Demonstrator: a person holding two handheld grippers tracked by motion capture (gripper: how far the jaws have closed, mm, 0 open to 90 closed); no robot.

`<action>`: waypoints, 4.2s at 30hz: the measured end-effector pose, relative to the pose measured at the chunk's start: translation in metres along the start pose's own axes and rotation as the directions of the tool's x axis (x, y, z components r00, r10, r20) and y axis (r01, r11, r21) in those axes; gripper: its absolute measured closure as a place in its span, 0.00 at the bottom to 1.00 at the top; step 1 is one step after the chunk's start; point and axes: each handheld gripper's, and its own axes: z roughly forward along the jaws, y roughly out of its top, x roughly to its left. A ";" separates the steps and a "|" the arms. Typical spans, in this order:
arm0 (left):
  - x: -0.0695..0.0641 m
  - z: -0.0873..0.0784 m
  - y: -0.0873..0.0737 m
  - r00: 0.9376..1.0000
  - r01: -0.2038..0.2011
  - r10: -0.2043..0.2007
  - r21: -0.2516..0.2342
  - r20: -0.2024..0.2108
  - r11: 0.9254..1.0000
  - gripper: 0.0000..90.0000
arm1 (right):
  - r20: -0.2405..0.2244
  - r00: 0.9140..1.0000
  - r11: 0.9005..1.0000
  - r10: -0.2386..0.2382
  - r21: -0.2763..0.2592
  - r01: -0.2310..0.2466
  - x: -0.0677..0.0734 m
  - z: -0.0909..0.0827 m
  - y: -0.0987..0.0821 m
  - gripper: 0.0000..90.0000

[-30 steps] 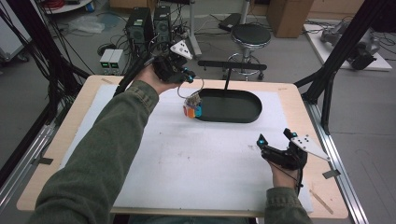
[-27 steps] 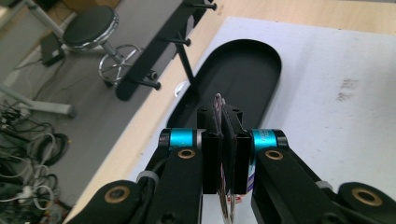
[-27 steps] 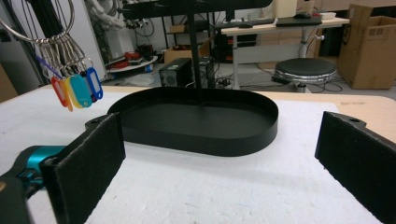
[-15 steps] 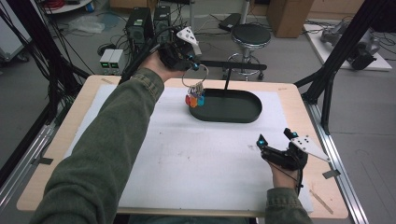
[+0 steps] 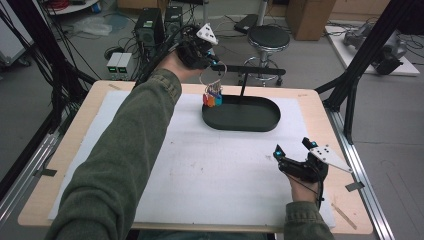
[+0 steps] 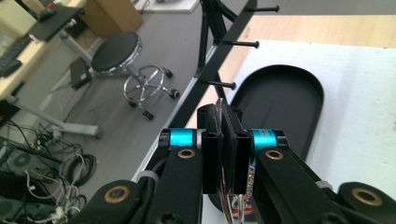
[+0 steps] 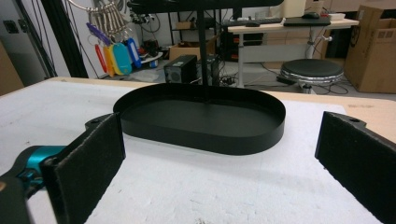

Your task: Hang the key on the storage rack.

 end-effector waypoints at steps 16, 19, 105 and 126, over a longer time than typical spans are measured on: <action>0.008 0.038 -0.015 1.000 0.024 -0.024 0.014 0.014 1.000 0.96 | -0.006 1.000 1.000 -0.002 0.005 0.002 0.000 0.002 -0.001 0.01; 0.009 0.045 -0.017 0.998 0.057 -0.058 0.036 0.013 0.998 0.96 | -0.006 1.000 1.000 0.003 0.007 -0.003 0.000 0.002 -0.001 0.01; -0.020 -0.039 -0.110 0.911 0.409 -0.408 -0.006 0.052 0.913 0.02 | 0.014 1.000 1.000 0.026 0.002 -0.026 0.001 0.001 0.000 0.01; -0.026 -0.087 -0.173 0.888 0.458 -0.459 -0.034 -0.031 0.888 0.02 | 0.010 1.000 1.000 0.013 0.005 -0.013 0.000 0.002 0.000 0.01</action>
